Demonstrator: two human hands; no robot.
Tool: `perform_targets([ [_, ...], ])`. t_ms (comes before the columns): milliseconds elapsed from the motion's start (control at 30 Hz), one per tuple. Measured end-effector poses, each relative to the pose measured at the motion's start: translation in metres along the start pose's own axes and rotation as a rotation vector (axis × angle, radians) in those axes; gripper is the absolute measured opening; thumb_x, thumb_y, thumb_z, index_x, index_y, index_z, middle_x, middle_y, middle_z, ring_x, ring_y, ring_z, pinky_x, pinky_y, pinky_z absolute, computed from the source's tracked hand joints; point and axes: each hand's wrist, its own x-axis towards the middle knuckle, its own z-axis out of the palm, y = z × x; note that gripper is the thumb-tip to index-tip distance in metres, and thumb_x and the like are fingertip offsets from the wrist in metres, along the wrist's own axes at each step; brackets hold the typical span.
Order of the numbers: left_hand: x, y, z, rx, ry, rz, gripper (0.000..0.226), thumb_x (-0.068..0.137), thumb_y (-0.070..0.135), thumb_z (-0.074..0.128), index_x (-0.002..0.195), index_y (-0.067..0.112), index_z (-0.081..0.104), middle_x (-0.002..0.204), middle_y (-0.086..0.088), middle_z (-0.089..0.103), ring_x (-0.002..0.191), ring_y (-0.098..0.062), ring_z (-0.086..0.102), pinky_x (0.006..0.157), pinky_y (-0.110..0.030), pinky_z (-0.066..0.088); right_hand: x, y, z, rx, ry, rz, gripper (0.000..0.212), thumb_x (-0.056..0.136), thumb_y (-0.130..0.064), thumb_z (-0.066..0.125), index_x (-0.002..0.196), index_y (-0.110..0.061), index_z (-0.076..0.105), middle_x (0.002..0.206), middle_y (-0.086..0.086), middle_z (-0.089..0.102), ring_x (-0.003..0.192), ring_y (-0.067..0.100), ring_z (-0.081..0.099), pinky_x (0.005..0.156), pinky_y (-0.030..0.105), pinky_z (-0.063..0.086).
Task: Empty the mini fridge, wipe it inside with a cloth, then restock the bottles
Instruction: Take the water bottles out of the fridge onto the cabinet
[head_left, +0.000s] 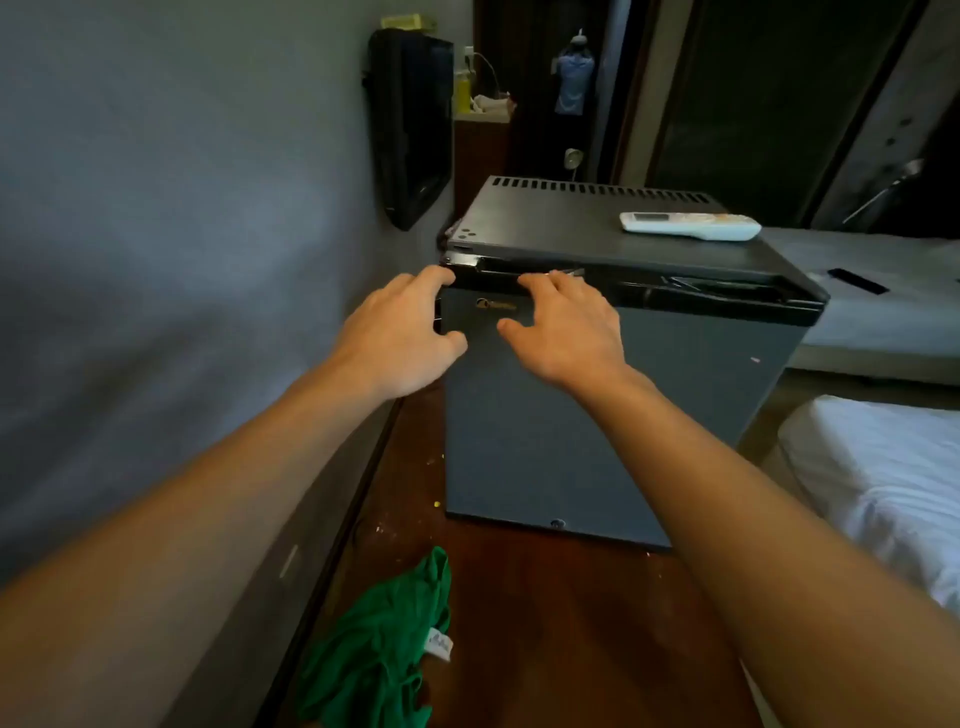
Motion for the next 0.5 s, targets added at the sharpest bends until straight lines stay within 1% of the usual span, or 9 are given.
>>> perform_targets([
  [100,0.015,-0.015,-0.002,0.009,0.004,-0.015,0.064,0.090,0.030,0.062,0.146,0.026,0.033,0.141,-0.006,0.045,0.125,-0.027,0.046,0.093,-0.037,0.040,0.023,-0.006,0.012,-0.081,0.015,-0.028,0.065,0.096,-0.049,0.045,0.152,-0.026,0.022,0.161,0.006,0.016,0.150,0.027,0.005,0.120,0.046,0.006],
  [233,0.033,-0.035,-0.010,0.000,-0.005,0.015,0.061,0.091,0.032,0.060,0.146,0.026,0.033,0.142,-0.004,0.045,0.121,-0.025,0.048,0.092,-0.037,0.041,0.044,-0.016,0.027,-0.160,-0.024,-0.023,0.065,0.098,-0.050,0.039,0.153,-0.023,0.019,0.162,0.005,0.014,0.150,0.025,0.002,0.119,0.048,-0.001],
  [300,0.041,-0.043,-0.016,-0.007,0.023,0.040,0.060,0.093,0.031,0.058,0.147,0.025,0.033,0.144,-0.004,0.043,0.124,-0.025,0.047,0.093,-0.036,0.040,0.043,-0.019,0.034,-0.200,0.051,-0.011,0.063,0.098,-0.049,0.039,0.152,-0.022,0.024,0.160,0.005,0.020,0.149,0.025,0.011,0.119,0.048,0.001],
  [333,0.045,-0.046,-0.019,-0.016,0.029,0.053,0.059,0.093,0.031,0.058,0.147,0.024,0.033,0.144,-0.004,0.043,0.122,-0.025,0.048,0.093,-0.035,0.040,0.042,-0.020,0.037,-0.214,0.111,-0.007,0.060,0.097,-0.048,0.040,0.150,-0.021,0.030,0.156,0.006,0.028,0.146,0.027,0.020,0.119,0.048,0.005],
  [400,0.052,-0.052,-0.022,-0.027,0.026,0.086,0.059,0.093,0.031,0.058,0.146,0.025,0.033,0.142,-0.003,0.044,0.116,-0.025,0.051,0.091,-0.036,0.041,0.037,-0.023,0.043,-0.254,0.218,-0.021,0.054,0.096,-0.047,0.043,0.141,-0.018,0.043,0.142,0.009,0.043,0.134,0.029,0.038,0.119,0.048,0.013],
  [433,0.055,-0.054,-0.023,-0.033,0.024,0.099,0.058,0.094,0.031,0.057,0.146,0.025,0.033,0.142,-0.003,0.045,0.117,-0.025,0.051,0.091,-0.037,0.041,0.036,-0.026,0.045,-0.282,0.241,-0.017,0.052,0.096,-0.048,0.042,0.138,-0.017,0.046,0.135,0.009,0.048,0.129,0.029,0.042,0.118,0.047,0.017],
  [500,0.060,-0.057,-0.024,-0.057,0.025,0.121,0.055,0.095,0.030,0.056,0.146,0.025,0.034,0.140,-0.002,0.046,0.121,-0.024,0.048,0.093,-0.037,0.040,0.037,-0.031,0.044,-0.288,0.239,0.026,0.053,0.097,-0.051,0.036,0.134,-0.015,0.050,0.129,0.009,0.052,0.125,0.028,0.045,0.116,0.046,0.021],
])
